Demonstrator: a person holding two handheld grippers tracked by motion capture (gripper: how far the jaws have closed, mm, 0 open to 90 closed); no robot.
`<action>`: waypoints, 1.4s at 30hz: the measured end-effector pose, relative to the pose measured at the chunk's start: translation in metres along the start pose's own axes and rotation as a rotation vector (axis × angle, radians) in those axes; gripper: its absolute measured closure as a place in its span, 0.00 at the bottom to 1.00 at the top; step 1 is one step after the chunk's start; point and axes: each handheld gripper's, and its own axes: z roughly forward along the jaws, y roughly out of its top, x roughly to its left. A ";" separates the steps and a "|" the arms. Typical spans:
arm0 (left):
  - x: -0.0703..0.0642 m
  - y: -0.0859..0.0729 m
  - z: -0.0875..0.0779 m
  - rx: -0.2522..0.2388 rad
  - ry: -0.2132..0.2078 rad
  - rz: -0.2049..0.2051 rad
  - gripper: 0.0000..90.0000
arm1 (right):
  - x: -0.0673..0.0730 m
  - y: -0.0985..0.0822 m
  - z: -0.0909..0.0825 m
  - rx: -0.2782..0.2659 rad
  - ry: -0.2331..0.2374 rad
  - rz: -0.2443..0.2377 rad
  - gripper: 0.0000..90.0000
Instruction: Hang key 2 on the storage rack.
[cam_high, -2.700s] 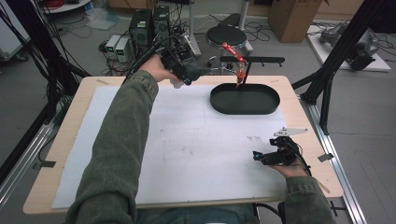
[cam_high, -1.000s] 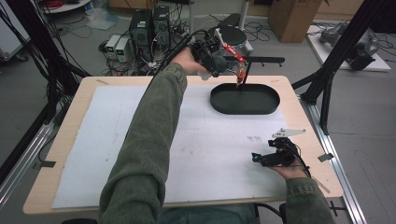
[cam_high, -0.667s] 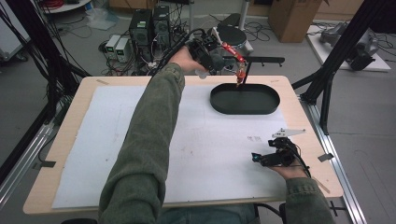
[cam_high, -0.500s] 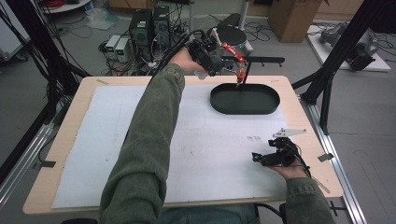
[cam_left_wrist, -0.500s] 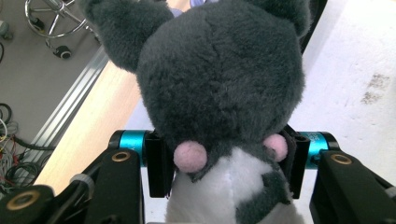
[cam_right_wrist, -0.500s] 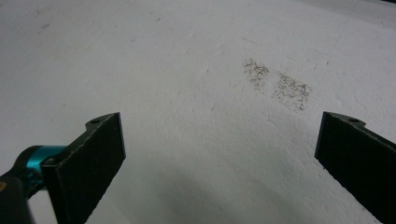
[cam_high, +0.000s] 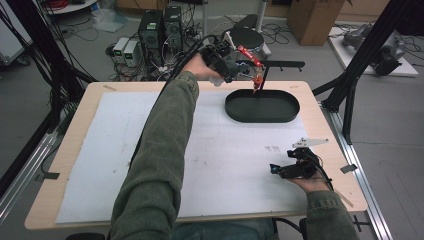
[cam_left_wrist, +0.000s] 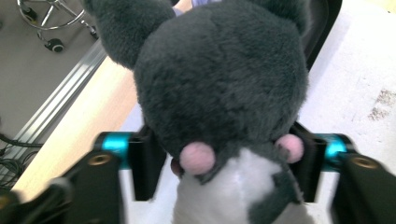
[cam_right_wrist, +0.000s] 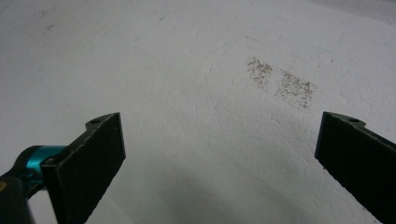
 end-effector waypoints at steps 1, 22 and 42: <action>0.000 -0.001 -0.002 0.000 0.009 0.007 0.36 | 0.000 0.000 0.000 -0.004 -0.002 -0.001 0.01; 0.009 -0.047 -0.055 -0.126 -0.031 -0.041 0.02 | 0.002 0.001 0.002 0.007 0.000 0.000 0.01; 0.010 -0.117 -0.097 -0.196 0.021 -0.085 0.02 | 0.004 0.000 0.005 0.012 -0.003 -0.006 0.01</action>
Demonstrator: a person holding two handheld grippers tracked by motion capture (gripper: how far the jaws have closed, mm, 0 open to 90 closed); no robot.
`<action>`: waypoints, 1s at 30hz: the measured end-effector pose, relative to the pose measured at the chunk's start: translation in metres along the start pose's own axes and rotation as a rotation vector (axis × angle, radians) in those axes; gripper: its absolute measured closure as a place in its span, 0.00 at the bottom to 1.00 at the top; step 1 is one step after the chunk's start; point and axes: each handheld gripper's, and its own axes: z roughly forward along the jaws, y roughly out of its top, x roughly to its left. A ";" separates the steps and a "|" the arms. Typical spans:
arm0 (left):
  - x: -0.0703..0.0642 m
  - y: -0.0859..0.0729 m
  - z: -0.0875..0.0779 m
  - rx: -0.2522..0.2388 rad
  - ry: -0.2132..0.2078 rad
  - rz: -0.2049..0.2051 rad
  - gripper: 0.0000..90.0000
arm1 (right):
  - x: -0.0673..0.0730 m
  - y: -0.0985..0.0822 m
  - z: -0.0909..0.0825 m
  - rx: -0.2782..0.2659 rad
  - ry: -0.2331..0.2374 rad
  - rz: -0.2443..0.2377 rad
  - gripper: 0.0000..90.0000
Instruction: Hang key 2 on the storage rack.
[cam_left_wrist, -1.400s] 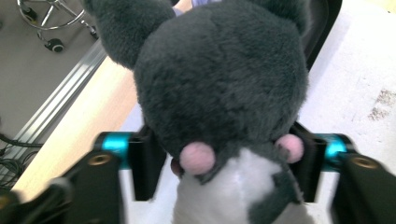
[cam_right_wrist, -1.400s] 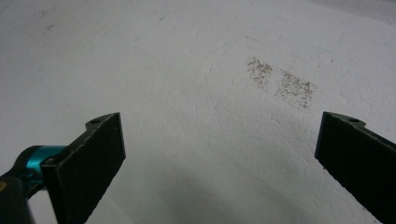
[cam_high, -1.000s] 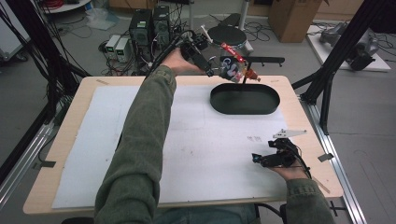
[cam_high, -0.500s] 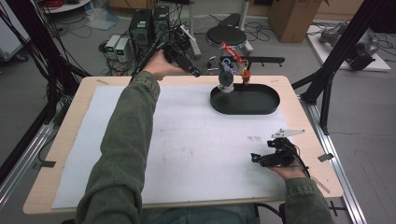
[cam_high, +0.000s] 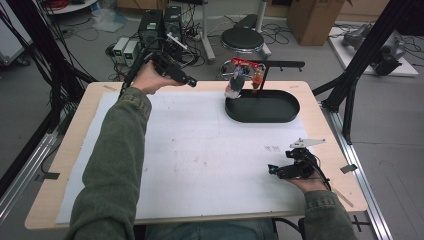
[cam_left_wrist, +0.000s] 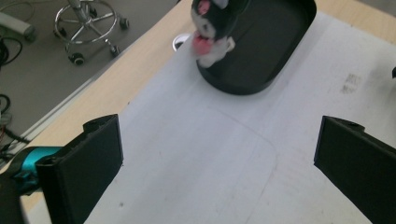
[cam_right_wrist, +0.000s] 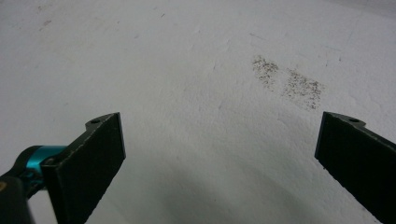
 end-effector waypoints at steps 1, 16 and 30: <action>-0.001 -0.003 -0.003 -0.015 0.005 0.005 0.02 | 0.000 0.000 0.000 0.000 -0.002 0.000 0.01; 0.007 -0.068 -0.042 -0.062 0.108 -0.077 0.02 | 0.001 -0.001 -0.001 -0.011 -0.008 -0.003 0.01; 0.001 -0.129 -0.065 -0.094 0.184 -0.129 0.02 | 0.001 0.000 0.000 -0.014 -0.005 -0.006 0.01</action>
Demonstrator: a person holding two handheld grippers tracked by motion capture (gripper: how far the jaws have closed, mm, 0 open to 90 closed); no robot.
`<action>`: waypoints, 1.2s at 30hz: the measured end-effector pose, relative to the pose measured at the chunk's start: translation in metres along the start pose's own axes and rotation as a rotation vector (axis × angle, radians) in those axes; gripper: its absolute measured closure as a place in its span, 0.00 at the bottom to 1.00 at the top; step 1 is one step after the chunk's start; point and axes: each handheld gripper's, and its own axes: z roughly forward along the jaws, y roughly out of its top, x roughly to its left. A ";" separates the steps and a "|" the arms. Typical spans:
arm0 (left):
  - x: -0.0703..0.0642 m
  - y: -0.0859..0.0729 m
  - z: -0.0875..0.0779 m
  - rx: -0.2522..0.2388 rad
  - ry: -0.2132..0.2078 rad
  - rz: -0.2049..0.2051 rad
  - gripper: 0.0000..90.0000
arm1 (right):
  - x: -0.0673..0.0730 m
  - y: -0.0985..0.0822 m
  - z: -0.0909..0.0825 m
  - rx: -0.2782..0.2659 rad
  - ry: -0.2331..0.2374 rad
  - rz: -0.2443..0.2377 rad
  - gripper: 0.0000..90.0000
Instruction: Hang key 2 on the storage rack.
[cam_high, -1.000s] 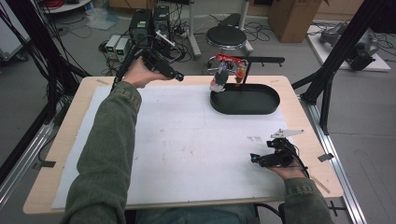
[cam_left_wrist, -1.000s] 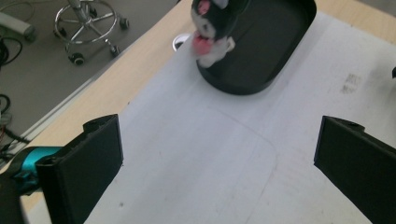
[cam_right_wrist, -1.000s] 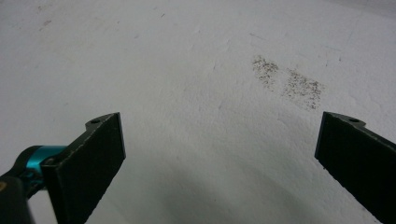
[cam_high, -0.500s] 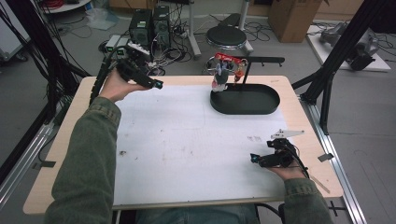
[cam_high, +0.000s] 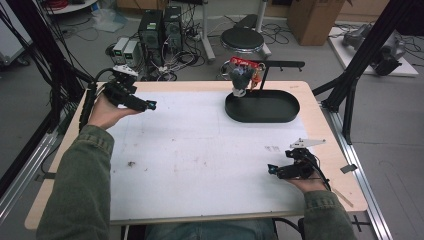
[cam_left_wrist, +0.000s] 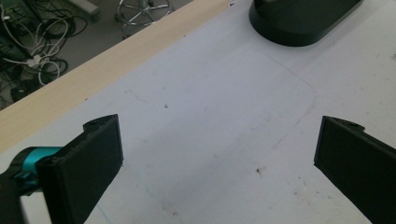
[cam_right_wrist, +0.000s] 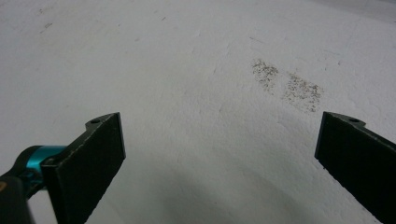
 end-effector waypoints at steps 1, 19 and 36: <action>0.000 -0.004 -0.002 -0.001 0.000 -0.007 0.02 | 0.000 0.000 0.000 0.001 -0.002 -0.001 0.01; -0.012 -0.092 -0.016 -0.092 0.068 -0.053 0.02 | 0.001 0.000 0.000 0.000 -0.004 -0.003 0.01; -0.025 -0.162 -0.039 -0.263 0.171 -0.131 0.02 | 0.001 0.000 0.001 0.006 -0.006 -0.007 0.01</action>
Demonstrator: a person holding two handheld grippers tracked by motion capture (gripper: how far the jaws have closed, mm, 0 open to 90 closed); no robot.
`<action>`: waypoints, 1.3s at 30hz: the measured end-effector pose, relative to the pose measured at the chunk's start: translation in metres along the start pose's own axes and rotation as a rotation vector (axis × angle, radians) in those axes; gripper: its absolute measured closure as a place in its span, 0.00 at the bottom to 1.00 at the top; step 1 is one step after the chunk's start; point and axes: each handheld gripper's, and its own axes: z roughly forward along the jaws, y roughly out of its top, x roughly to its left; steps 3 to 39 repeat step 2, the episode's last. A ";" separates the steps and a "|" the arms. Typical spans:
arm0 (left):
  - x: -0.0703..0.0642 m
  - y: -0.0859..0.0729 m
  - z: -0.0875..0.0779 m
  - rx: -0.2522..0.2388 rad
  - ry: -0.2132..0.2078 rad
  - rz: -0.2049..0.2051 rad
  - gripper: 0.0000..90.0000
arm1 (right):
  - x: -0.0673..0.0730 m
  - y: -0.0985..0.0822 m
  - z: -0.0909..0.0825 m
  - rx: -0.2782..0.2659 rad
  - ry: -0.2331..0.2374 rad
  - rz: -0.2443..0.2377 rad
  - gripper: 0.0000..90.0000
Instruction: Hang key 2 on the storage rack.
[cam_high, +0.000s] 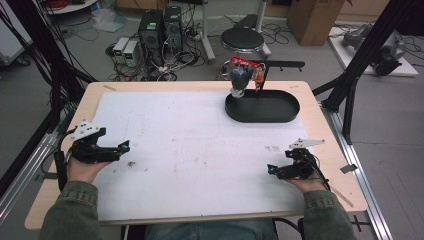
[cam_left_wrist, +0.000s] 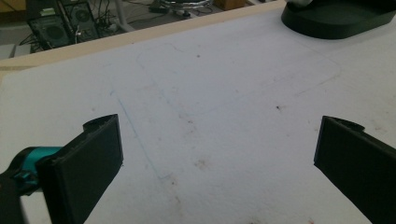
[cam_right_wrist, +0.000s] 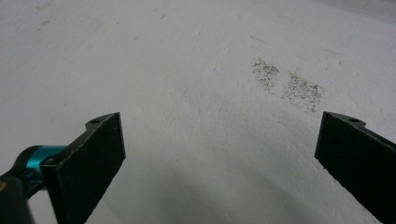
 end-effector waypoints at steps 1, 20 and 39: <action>0.000 -0.003 -0.001 -0.008 0.006 -0.003 0.02 | 0.000 0.000 0.000 0.000 -0.001 0.002 0.01; 0.001 -0.005 -0.002 -0.014 0.005 -0.009 0.02 | 0.000 0.000 0.000 0.000 -0.002 0.001 0.01; 0.001 -0.005 -0.002 -0.014 0.005 -0.009 0.02 | 0.000 0.000 0.000 0.000 -0.002 0.001 0.01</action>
